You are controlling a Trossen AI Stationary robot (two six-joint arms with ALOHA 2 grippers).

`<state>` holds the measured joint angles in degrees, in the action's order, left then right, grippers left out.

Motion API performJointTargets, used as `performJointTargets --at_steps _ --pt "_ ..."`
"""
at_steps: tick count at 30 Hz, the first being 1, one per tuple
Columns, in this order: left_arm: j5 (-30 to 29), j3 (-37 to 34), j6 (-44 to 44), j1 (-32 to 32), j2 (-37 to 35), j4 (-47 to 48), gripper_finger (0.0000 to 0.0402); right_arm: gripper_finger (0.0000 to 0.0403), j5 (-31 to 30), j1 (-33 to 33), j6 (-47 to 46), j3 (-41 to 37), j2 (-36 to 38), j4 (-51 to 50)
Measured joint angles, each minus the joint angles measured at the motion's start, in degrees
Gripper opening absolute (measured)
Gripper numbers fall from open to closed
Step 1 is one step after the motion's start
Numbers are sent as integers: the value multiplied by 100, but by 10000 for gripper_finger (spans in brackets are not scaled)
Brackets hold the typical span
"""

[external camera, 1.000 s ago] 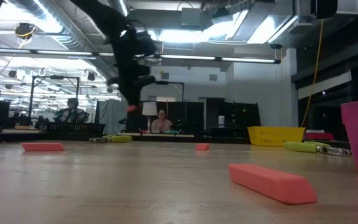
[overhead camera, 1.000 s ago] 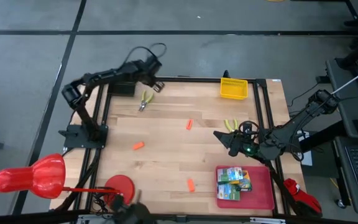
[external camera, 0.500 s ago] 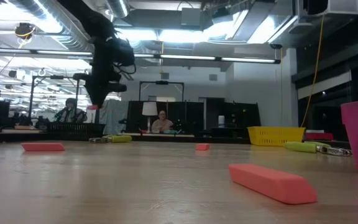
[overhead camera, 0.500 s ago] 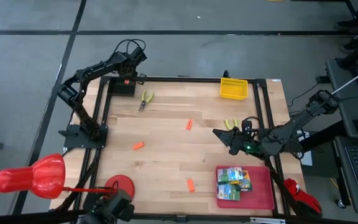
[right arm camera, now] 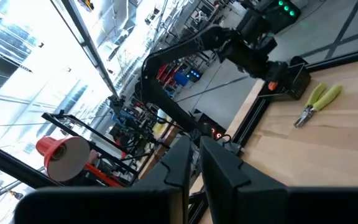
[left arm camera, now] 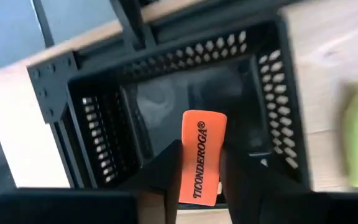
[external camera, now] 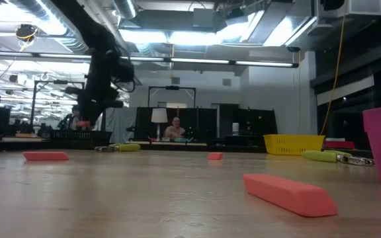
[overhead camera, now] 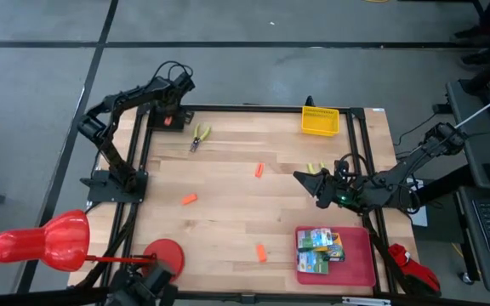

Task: Pick & Place School Supplies
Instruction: Put the orange eraser into the black bin

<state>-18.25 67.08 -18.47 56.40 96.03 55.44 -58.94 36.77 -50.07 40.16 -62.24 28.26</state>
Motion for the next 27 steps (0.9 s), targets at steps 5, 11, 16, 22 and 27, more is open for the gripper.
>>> performJointTargets --at_steps 5,11,16,22,27 --pt "-74 -349 -25 -9 0 -285 145 40 -1 2 -5 0 0 39" --pt "-10 -416 115 -13 -77 -701 191 40 4 0 -49 0 0 67" --pt "1586 -416 470 -291 -503 -749 201 40 4 2 -50 0 0 168" --pt "2602 -819 516 -1775 -1183 134 177 40 0 7 144 0 0 225" --pt "2708 -1335 770 -3522 -1642 729 161 40 -12 7 432 0 0 420"
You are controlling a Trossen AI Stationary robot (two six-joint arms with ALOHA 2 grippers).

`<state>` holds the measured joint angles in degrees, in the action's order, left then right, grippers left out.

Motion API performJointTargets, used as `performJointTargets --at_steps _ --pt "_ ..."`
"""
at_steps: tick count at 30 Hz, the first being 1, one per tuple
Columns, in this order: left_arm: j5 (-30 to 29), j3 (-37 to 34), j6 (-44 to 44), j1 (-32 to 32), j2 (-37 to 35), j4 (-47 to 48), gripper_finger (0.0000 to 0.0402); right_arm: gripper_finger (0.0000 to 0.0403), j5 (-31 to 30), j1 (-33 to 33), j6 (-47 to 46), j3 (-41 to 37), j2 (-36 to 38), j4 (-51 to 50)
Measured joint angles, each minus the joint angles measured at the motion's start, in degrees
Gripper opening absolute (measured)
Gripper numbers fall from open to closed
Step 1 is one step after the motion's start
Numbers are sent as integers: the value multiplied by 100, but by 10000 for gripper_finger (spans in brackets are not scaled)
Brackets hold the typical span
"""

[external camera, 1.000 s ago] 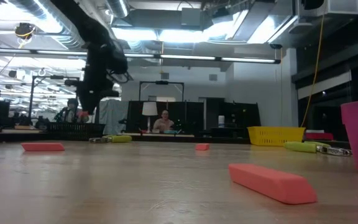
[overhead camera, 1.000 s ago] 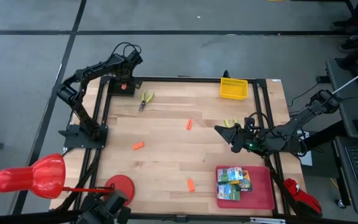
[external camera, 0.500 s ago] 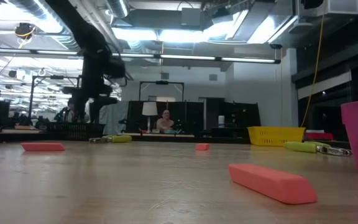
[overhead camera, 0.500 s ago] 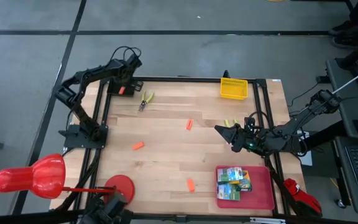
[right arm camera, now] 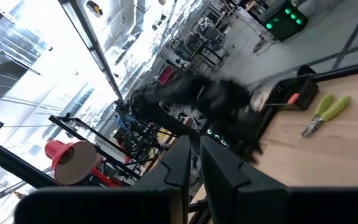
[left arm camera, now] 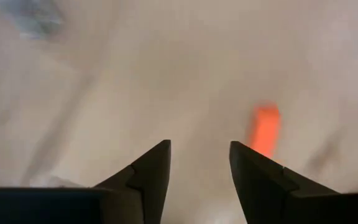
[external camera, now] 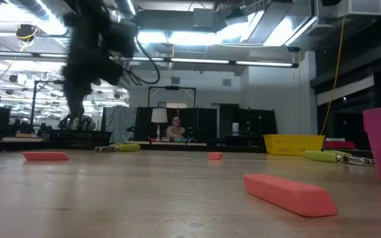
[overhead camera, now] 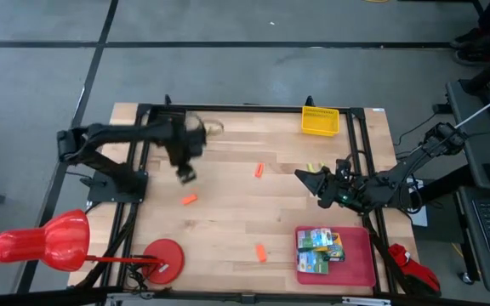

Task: Pick & Place School Supplies
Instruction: Put the orange eraser into the black bin

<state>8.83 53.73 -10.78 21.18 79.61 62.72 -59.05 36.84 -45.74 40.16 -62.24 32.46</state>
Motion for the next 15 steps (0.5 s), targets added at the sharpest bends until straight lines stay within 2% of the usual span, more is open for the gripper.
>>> performJointTargets --at_steps 3,7,11,15 --pt "-212 -235 -63 -962 -378 -85 158 40 125 0 254 0 0 211" --pt "-812 -501 -919 -1930 -836 -716 164 40 292 0 420 0 0 359" --pt "-1365 -751 -1749 -2516 -981 -1201 176 40 300 0 447 0 -2 398" --pt "-1364 -996 -2343 -2785 -872 -1216 182 40 315 0 451 0 -2 401"
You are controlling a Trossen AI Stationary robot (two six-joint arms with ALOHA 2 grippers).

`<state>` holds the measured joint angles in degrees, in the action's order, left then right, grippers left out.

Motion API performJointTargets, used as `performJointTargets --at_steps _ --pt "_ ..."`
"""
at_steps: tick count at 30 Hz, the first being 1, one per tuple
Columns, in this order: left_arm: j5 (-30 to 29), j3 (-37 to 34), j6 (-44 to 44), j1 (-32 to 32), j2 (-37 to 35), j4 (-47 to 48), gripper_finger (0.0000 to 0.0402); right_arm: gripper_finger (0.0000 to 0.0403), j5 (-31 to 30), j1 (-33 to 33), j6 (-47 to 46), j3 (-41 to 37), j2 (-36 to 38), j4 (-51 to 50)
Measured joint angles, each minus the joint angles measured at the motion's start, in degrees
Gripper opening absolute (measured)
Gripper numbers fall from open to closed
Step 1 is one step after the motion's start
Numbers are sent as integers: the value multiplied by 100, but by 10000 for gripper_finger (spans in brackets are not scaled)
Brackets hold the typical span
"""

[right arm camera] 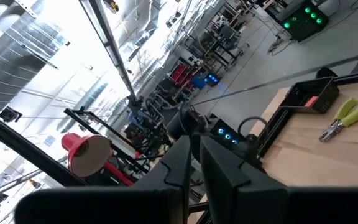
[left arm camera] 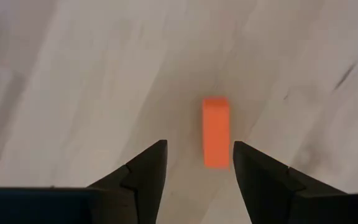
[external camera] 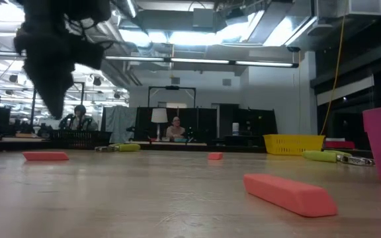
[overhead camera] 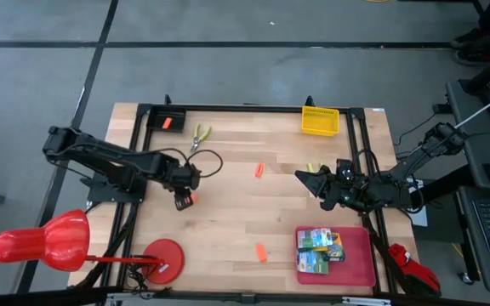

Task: Pick & Place School Supplies
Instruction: Put the orange eraser into the black bin

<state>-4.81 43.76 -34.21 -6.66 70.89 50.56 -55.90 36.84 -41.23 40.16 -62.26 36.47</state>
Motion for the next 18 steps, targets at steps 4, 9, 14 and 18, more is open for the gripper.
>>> performJointTargets --at_steps 4,9,14,18 --pt "19 -206 231 -261 26 -422 182 40 19 -1 11 0 -2 -2" --pt "116 -396 599 -394 22 -946 182 40 138 -2 -9 0 -2 4" --pt "317 -725 300 -364 24 -1094 182 39 138 -2 -9 0 -2 -2" --pt "470 -936 292 -382 24 -1428 183 39 136 -2 -11 0 -2 -2"
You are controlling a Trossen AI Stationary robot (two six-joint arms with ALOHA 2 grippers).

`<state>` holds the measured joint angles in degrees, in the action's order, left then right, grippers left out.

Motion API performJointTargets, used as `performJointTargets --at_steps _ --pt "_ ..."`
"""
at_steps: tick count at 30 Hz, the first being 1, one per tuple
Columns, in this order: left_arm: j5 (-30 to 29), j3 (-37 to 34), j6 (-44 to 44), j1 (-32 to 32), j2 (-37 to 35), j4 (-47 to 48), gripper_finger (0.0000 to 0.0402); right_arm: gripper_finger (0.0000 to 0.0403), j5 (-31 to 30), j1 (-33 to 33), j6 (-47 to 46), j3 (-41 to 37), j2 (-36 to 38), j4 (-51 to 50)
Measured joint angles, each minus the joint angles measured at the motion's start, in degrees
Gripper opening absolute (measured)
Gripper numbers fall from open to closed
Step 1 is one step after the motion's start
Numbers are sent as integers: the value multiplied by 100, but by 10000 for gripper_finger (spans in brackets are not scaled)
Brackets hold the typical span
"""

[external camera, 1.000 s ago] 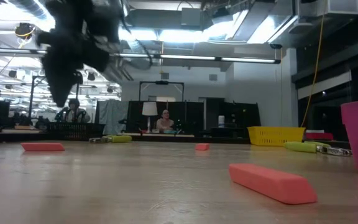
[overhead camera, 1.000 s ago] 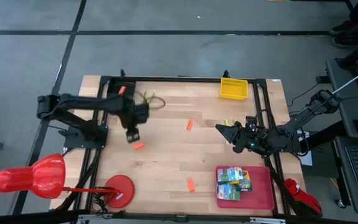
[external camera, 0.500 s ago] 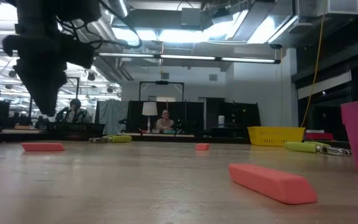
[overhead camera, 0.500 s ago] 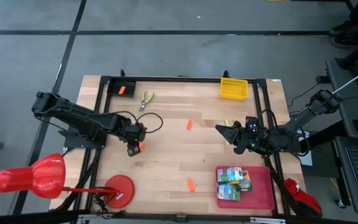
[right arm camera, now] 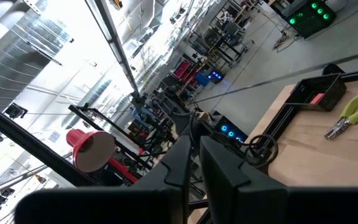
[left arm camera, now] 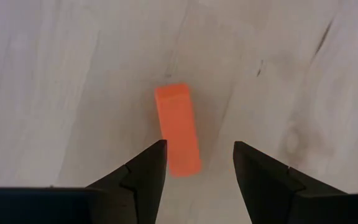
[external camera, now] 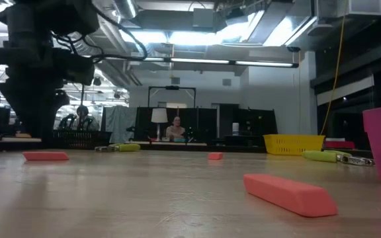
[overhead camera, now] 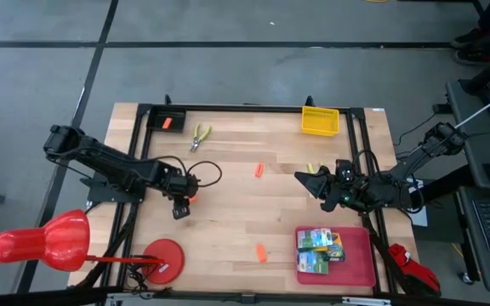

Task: Pick & Place School Supplies
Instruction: Put the orange eraser into the black bin

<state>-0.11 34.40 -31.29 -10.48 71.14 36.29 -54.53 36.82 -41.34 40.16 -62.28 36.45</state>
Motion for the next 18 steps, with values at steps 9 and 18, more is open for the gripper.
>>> performJointTargets --at_steps 9,18 --pt "-35 -119 101 7 447 -561 183 40 0 0 -17 0 0 2" --pt "-727 -138 78 7 853 -736 168 40 16 0 -68 0 0 21"
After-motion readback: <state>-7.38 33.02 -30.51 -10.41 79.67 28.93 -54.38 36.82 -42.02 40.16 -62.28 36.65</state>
